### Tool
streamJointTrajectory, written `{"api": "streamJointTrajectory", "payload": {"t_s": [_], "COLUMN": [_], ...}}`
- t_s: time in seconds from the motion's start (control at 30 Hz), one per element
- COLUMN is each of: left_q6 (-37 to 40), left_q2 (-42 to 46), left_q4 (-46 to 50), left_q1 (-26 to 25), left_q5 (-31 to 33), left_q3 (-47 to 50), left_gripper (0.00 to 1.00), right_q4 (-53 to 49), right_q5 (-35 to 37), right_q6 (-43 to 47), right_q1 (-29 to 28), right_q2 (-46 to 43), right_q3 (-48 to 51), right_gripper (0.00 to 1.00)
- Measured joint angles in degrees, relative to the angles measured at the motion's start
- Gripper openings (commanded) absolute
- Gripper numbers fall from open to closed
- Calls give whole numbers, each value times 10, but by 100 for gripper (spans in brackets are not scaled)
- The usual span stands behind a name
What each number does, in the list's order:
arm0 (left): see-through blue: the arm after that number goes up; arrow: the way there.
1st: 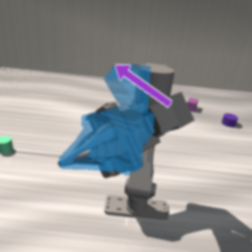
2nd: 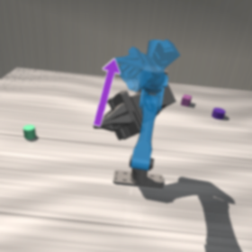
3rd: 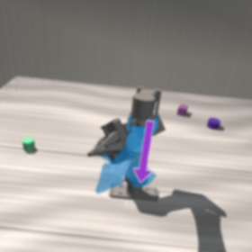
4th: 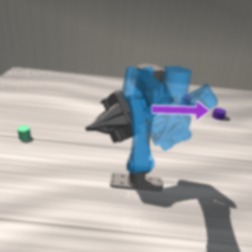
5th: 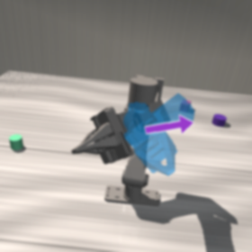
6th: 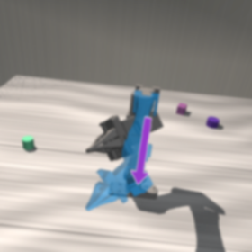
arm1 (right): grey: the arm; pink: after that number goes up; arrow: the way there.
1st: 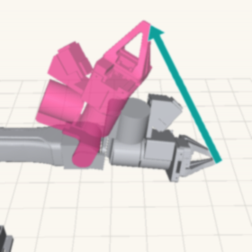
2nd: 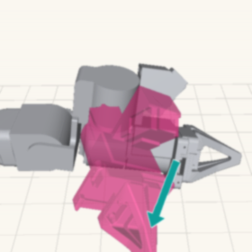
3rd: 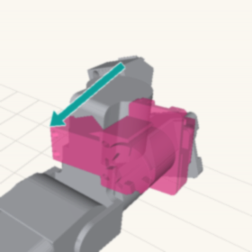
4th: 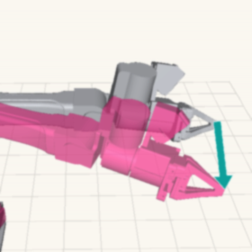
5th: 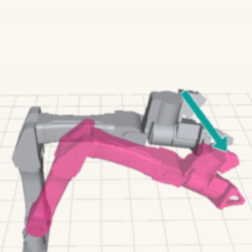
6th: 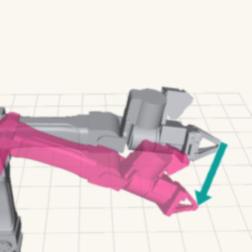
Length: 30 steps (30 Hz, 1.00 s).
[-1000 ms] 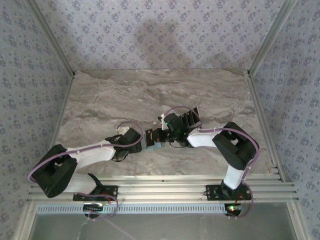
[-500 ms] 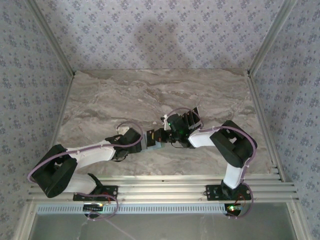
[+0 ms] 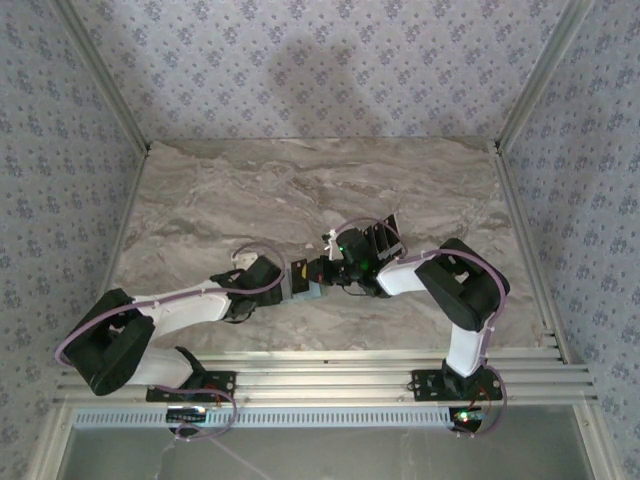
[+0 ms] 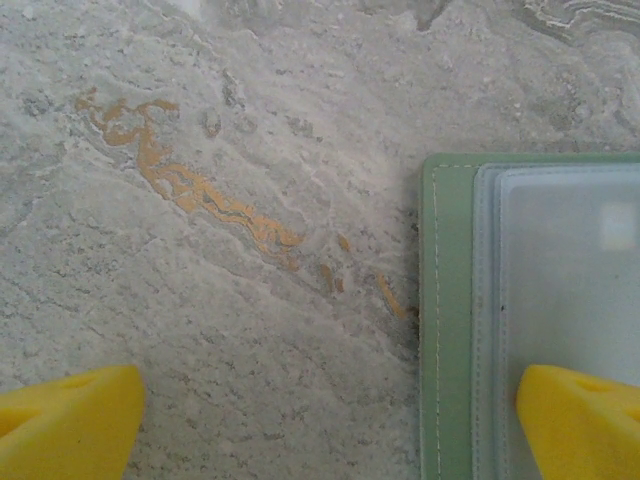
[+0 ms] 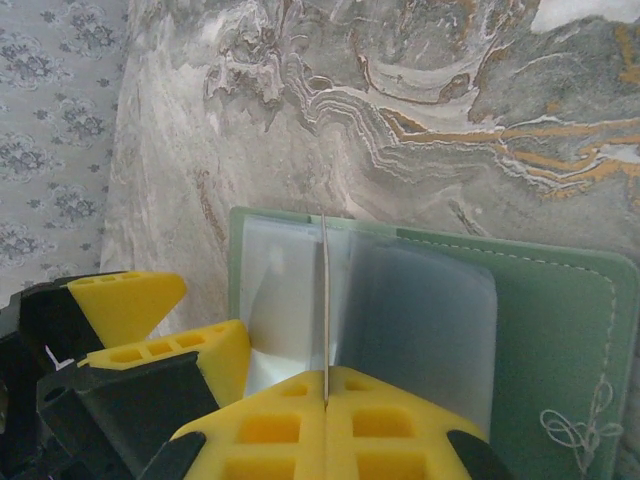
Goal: Put the credit cards into the card holder
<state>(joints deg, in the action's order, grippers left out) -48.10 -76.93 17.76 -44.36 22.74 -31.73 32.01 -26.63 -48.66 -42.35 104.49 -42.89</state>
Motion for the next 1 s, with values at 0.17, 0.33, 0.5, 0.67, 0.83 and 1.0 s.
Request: {"api": "streamJointTrajectory", "payload": {"t_s": [0.17,0.33,0.5,0.67,0.83,1.0], "left_q6": [0,0,0,0,0,0], "left_q2": [0,0,0,1,1,1], "left_q4": [0,0,0,-1,-1,-3], "left_q1": [0,0,0,0,0,0], "left_q5": [0,0,0,0,0,0], "left_q3": [0,0,0,1,1,2], "left_gripper": [96,96,96,96,96,96], "right_q4": [5,7,6,2,-1,-1], "right_q5": [-3,-4,-4,-3,-2,-2], "right_q6": [0,-2,-2,-2,-2,-2], "right_q1": [0,0,1,6,10,11], "right_q2": [1,1,0,-12,-19,-19], "right_q3": [0,0,1,5,5,4], "right_gripper": [0,0,0,0,0,0]}}
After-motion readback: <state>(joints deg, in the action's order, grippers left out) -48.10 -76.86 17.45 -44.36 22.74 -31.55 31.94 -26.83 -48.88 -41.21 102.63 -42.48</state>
